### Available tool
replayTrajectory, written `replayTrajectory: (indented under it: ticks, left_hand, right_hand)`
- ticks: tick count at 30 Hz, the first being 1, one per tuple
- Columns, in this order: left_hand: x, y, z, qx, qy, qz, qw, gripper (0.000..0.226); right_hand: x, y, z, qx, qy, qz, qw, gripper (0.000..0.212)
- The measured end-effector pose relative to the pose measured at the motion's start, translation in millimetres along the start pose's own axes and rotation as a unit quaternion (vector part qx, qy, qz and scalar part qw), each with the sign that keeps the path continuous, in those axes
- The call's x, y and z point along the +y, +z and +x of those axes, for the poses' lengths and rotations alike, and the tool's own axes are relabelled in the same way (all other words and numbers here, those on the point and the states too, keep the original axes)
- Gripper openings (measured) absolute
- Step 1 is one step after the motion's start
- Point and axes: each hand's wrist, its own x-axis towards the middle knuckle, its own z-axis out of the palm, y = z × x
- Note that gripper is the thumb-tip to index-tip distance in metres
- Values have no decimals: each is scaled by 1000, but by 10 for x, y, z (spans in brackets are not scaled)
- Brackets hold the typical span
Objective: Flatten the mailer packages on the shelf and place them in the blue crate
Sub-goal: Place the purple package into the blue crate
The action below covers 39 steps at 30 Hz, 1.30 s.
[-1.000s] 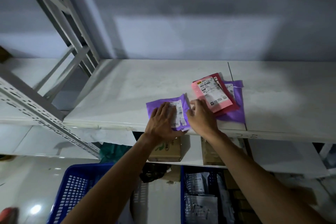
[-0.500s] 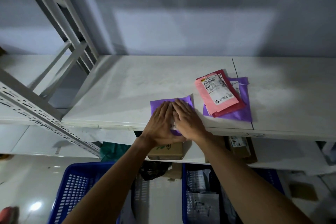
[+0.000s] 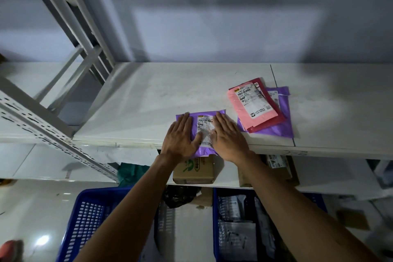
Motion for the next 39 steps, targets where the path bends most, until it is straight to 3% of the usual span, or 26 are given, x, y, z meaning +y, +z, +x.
replayTrajectory:
  ticks: [3, 7, 11, 13, 15, 18, 20, 21, 24, 26, 28, 31, 33, 35, 38, 39]
  left_hand:
    - [44, -27, -11, -14, -13, 3, 1000, 82]
    - [31, -9, -42, -26, -11, 4, 1000, 85]
    - [46, 22, -89, -25, -9, -10, 1000, 90]
    - [55, 33, -112, -26, -7, -13, 1000, 93]
    - [83, 42, -143, -29, -1, -10, 1000, 93]
    - [138, 59, -186, -32, -1, -11, 999, 91]
    - [144, 103, -224, -41, 9, -1, 999, 90]
    - [145, 132, -252, -48, 26, 26, 998, 92]
    - [122, 269, -295, -59, 58, 76, 994, 95]
    - [188, 291, -366, -43, 38, 49, 997, 91]
    - [344, 272, -526, 11, 15, -54, 998, 86]
    - [566, 324, -925, 142, -36, -208, 967, 70]
    - [647, 513, -1182, 164, -82, -255, 949, 60]
    - [760, 622, -1369, 116, -151, -351, 917, 51]
    - [1028, 805, -1517, -41, -287, -581, 761, 32]
    - [1074, 897, -1550, -87, -301, -604, 733, 28]
  right_hand:
    - [-25, -45, -125, 2, -1, 17, 1000, 61]
    - [-65, -139, -428, 29, 58, 165, 984, 50]
    - [-78, -192, -694, 215, 175, 236, 931, 13]
    - [-68, -214, -751, 179, 242, 278, 912, 14]
    - [-77, -201, -777, 81, 270, 404, 871, 23]
    - [-115, -153, -799, -9, 279, 622, 732, 22]
    - [-164, -115, -825, -30, 288, 701, 652, 16]
    - [-192, -78, -840, -36, 285, 718, 634, 17]
    - [-268, 1, -880, -32, 276, 719, 637, 30]
    - [-269, 36, -958, -25, 289, 721, 629, 30]
    - [-221, 51, -1091, -31, 293, 728, 619, 22]
    - [-96, 81, -1368, -13, 302, 734, 607, 22]
    - [18, 105, -1576, -2, 307, 749, 587, 24]
    - [124, 83, -1766, 5, 308, 759, 573, 24]
    - [344, 183, -2100, -9, 325, 745, 583, 22]
    - [401, 219, -2208, -17, 336, 734, 590, 21]
